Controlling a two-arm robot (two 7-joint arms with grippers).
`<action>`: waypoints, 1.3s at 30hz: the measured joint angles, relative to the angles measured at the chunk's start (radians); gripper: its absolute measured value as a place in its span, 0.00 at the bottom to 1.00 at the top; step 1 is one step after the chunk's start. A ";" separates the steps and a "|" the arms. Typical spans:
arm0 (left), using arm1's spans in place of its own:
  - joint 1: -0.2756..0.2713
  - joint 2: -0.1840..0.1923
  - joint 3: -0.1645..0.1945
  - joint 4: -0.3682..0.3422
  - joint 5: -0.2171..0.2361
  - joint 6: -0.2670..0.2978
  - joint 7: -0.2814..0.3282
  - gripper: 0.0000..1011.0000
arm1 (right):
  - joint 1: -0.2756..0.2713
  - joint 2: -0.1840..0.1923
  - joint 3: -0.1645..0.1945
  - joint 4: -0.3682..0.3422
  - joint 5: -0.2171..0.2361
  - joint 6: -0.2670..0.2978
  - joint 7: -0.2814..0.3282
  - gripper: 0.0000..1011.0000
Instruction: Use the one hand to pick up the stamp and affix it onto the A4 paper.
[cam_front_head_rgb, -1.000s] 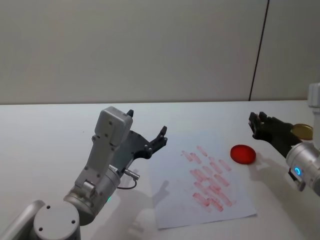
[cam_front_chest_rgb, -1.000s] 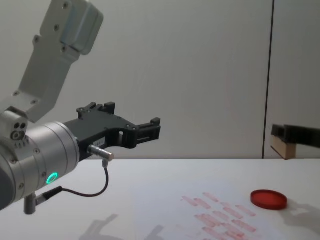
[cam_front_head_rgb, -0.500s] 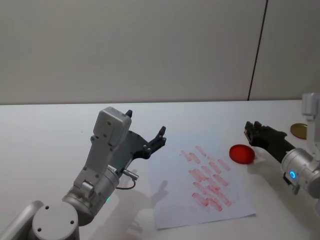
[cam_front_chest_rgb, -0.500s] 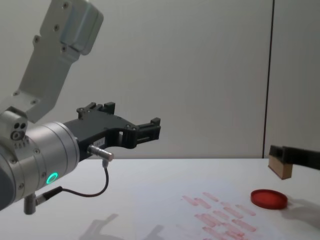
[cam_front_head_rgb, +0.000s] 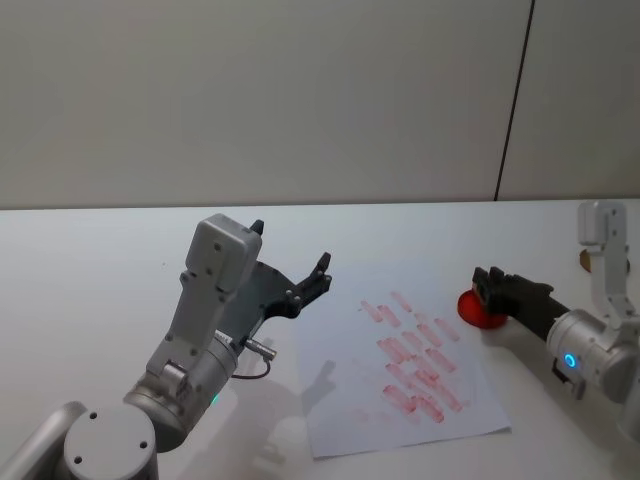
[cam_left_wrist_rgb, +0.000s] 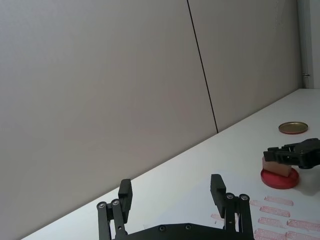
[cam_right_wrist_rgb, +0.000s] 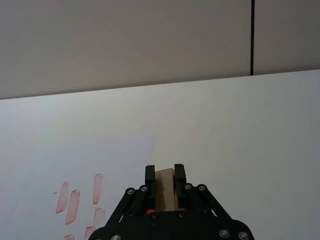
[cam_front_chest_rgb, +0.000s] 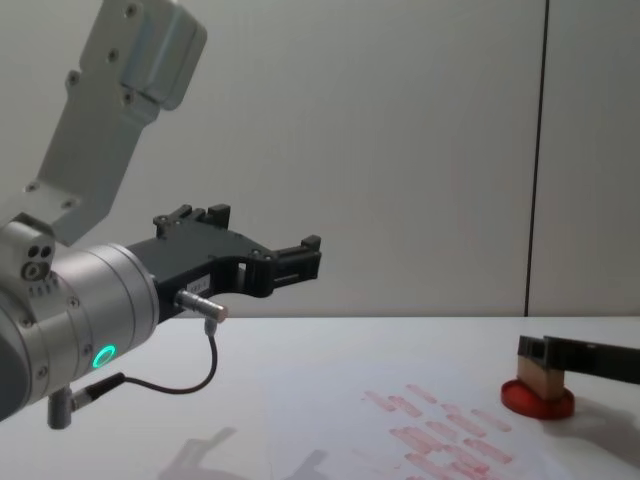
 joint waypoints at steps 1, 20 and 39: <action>0.000 0.000 0.000 0.000 0.000 0.000 0.000 0.98 | 0.003 -0.001 -0.001 0.006 -0.001 0.003 0.004 0.22; 0.000 0.000 0.000 0.000 0.000 0.000 0.000 0.98 | -0.006 0.003 -0.009 -0.027 -0.021 -0.007 0.021 0.75; 0.000 0.000 0.000 0.000 0.000 0.000 0.000 0.98 | -0.096 0.047 0.010 -0.294 -0.038 -0.054 -0.041 0.99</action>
